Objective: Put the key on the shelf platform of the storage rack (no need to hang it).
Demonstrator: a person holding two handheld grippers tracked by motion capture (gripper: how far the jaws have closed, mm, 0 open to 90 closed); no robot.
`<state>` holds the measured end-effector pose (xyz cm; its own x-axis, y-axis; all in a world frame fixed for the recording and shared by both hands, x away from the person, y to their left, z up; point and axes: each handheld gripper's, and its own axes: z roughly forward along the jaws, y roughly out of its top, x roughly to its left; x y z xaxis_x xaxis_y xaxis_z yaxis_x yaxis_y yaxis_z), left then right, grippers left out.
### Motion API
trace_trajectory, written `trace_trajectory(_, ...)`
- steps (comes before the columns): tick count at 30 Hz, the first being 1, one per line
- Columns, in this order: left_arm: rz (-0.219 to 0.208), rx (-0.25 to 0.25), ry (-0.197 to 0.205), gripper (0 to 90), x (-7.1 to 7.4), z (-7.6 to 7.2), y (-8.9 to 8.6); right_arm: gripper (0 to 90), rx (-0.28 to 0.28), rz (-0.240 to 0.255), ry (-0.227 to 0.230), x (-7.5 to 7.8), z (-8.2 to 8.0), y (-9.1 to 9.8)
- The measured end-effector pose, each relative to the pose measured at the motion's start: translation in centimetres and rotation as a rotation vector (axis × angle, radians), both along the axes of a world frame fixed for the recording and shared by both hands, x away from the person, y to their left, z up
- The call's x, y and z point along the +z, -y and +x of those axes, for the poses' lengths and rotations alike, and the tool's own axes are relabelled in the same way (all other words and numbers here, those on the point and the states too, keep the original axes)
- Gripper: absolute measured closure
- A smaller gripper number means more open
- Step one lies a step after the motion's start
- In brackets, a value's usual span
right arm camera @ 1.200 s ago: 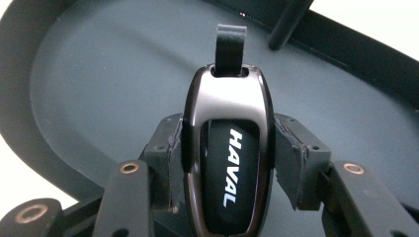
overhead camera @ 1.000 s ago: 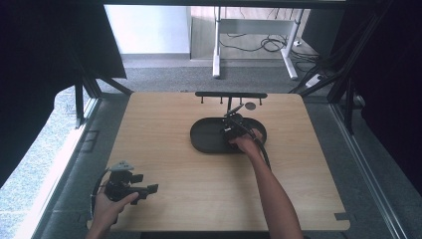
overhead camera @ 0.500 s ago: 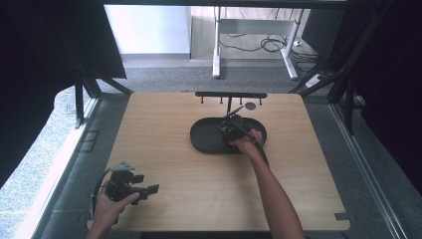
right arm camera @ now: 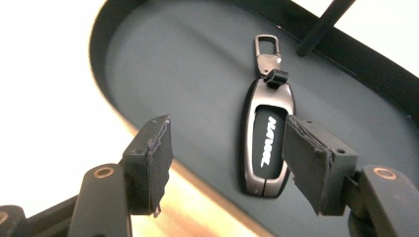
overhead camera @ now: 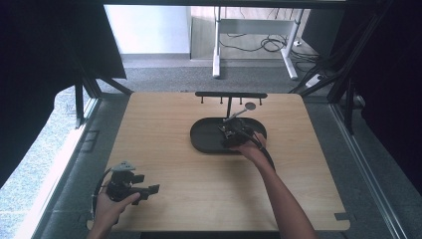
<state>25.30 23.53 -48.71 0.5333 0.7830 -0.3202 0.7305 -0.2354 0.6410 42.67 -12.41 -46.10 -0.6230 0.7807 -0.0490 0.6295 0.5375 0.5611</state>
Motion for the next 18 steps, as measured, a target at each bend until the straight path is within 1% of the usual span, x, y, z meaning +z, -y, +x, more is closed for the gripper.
trace_trajectory(1, -0.001, -0.001, 0.0, 20.5, 0.0, 0.0, 0.0, 36.0, 0.0, 0.0, 0.0, 0.0, 0.0, 0.0)
trace_trajectory(5, 0.002, 0.002, -0.001, 20.5, 0.0, 0.0, 0.1, 36.2, 0.028, 0.033, 0.025, 0.3, -1.7, 0.8)
trace_trajectory(6, 0.002, 0.0, -0.002, 20.5, 0.0, 0.0, 0.1, 36.2, 0.034, 0.048, 0.033, 0.4, -2.5, 1.3)
trace_trajectory(7, 0.003, 0.0, -0.002, 20.5, 0.0, 0.0, 0.2, 36.4, 0.038, 0.057, 0.035, 0.5, -3.0, 1.5)
trace_trajectory(9, 0.004, -0.001, -0.003, 20.5, 0.0, 0.0, 0.3, 36.6, 0.042, 0.064, 0.036, 0.4, -3.3, 1.7)
trace_trajectory(10, 0.005, -0.002, -0.002, 20.5, -0.1, 0.0, 0.3, 36.5, 0.053, 0.064, 0.035, 0.3, -4.1, 2.2)
trace_trajectory(11, 0.004, -0.003, -0.002, 20.5, -0.1, 0.0, 0.3, 36.5, 0.053, 0.064, 0.035, 0.3, -4.1, 2.2)
trace_trajectory(13, 0.007, -0.006, -0.002, 20.5, -0.1, 0.0, 0.4, 36.5, 0.057, 0.077, 0.039, 0.2, -4.9, 2.8)
trace_trajectory(14, 0.007, -0.006, -0.003, 20.5, -0.1, 0.0, 0.4, 36.4, 0.061, 0.084, 0.045, 0.0, -5.6, 3.5)
trace_trajectory(15, 0.007, -0.006, -0.003, 20.5, -0.1, 0.0, 0.4, 36.4, 0.061, 0.084, 0.045, 0.0, -5.6, 3.5)
trace_trajectory(16, 0.008, -0.005, -0.002, 20.5, -0.1, 0.0, 0.4, 36.3, 0.061, 0.086, 0.052, -0.4, -6.6, 4.1)
trace_trajectory(17, 0.008, -0.005, -0.001, 20.5, -0.1, 0.0, 0.4, 36.3, 0.061, 0.086, 0.052, -0.4, -6.6, 4.1)
trace_trajectory(18, 0.008, -0.003, -0.002, 20.5, -0.1, 0.0, 0.4, 36.2, 0.063, 0.089, 0.057, -0.7, -7.3, 4.7)
